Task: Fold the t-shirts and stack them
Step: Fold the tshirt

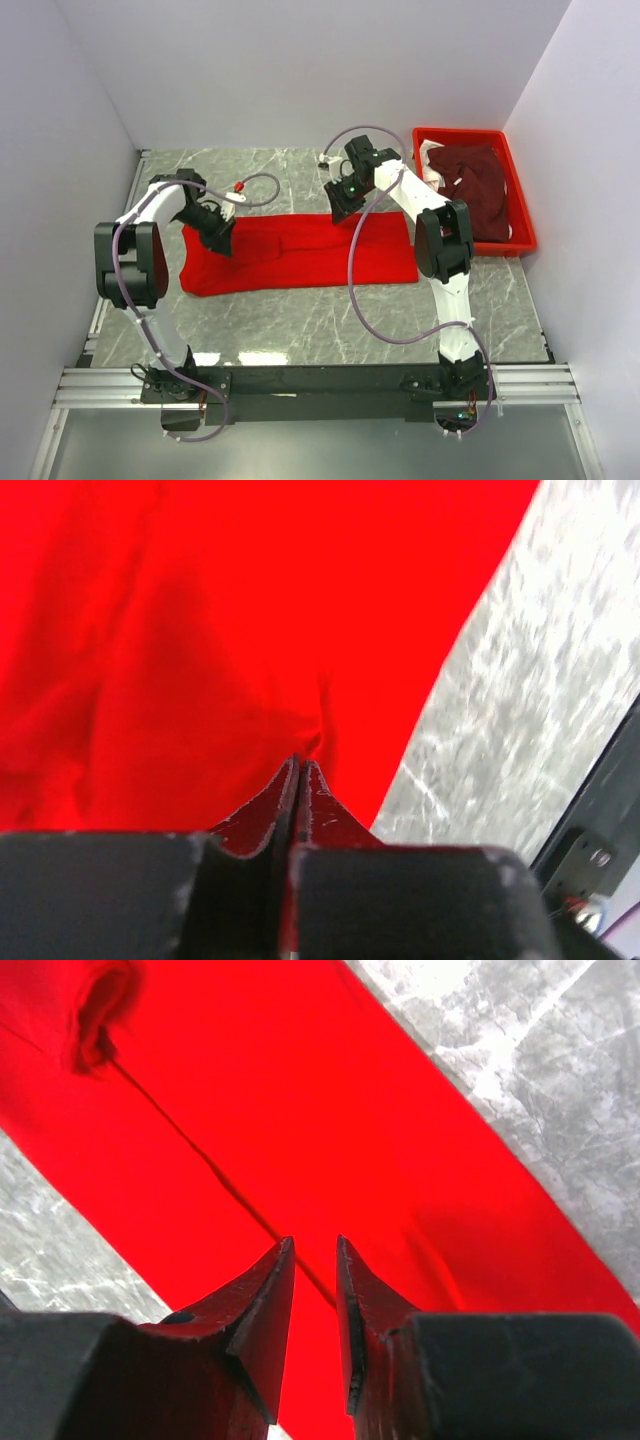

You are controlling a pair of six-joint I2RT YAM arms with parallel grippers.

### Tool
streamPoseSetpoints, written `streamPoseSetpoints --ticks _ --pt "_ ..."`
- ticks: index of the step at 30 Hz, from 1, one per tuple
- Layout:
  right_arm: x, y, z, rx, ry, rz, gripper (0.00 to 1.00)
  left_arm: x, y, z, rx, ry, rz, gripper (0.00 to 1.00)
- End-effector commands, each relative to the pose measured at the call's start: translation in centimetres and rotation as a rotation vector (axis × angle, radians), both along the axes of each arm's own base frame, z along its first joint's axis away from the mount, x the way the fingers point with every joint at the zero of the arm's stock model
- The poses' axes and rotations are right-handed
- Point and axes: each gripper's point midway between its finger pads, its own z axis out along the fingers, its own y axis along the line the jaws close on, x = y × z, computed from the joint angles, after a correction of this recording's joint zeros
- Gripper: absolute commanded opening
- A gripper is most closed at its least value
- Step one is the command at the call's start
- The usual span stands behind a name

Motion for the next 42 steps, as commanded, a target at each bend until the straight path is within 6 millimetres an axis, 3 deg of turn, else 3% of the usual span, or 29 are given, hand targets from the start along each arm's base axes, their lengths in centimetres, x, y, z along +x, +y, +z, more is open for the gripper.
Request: streamPoseSetpoints --ticks 1,3,5,9,13,17,18,21,25,31,34,35,37,38,40,41,42 --pt "0.3 -1.0 3.4 -0.012 -0.077 0.007 0.3 -0.3 0.7 1.0 0.035 -0.109 -0.087 0.11" --pt "0.5 -1.2 3.3 -0.032 -0.082 0.007 0.3 0.1 1.0 1.1 0.051 -0.105 -0.052 0.29" --pt "1.0 -2.1 3.0 -0.081 -0.101 0.002 0.29 0.5 1.2 1.9 0.044 -0.109 0.0 0.36" --pt "2.0 -5.3 2.2 -0.233 -0.144 -0.013 0.27 0.9 1.2 4.5 -0.017 -0.123 0.145 0.41" --pt "3.3 -9.2 1.0 -0.388 -0.173 -0.021 0.27 -0.3 0.3 4.8 -0.058 -0.023 0.335 0.49" --pt "3.3 -12.6 -0.8 -0.523 -0.133 -0.025 0.26 -1.3 0.3 2.2 0.019 0.086 0.467 0.39" --pt "3.3 -13.4 -1.2 -0.558 -0.128 -0.031 0.25 -1.2 1.2 1.3 0.084 0.089 0.509 0.36" --pt "3.3 -14.7 -2.2 -0.624 -0.121 -0.032 0.25 -1.5 1.7 -0.7 0.146 0.155 0.59 0.26" --pt "2.6 -15.9 -3.8 -0.691 -0.083 -0.013 0.25 -1.5 2.8 -2.4 0.229 0.224 0.659 0.21" --pt "-0.7 -16.8 -6.2 -0.724 0.038 0.065 0.23 -0.8 4.4 -4.8 0.339 0.261 0.698 0.15" --pt "-3.2 -16.4 -6.7 -0.698 0.087 0.114 0.22 0.8 5.6 -6.1 0.388 0.273 0.733 0.12" --pt "-3.8 -16.1 -6.0 -0.682 0.081 0.126 0.21 2.4 6.4 -6.7 0.402 0.271 0.757 0.12" --pt "-6.7 -15.8 -6.7 -0.681 0.127 0.173 0.21 4.3 7.2 -7.2 0.409 0.268 0.762 0.12" --pt "-8.8 -15.7 -6.5 -0.673 0.148 0.2 0.21 7.2 7.7 -7.5 0.407 0.23 0.773 0.12" --pt "-11.6 -13.4 -6.2 -0.611 0.169 0.258 0.21 10.4 8.3 -7.5 0.405 0.177 0.76 0.13" --pt "-12.7 -12.5 -5.0 -0.58 0.151 0.273 0.21 14.5 8.6 -7.2 0.392 0.103 0.773 0.13" --pt "-15.6 -11.5 -5.1 -0.518 0.222 0.314 0.21 16.5 8.6 -6.7 0.375 0.068 0.772 0.13"
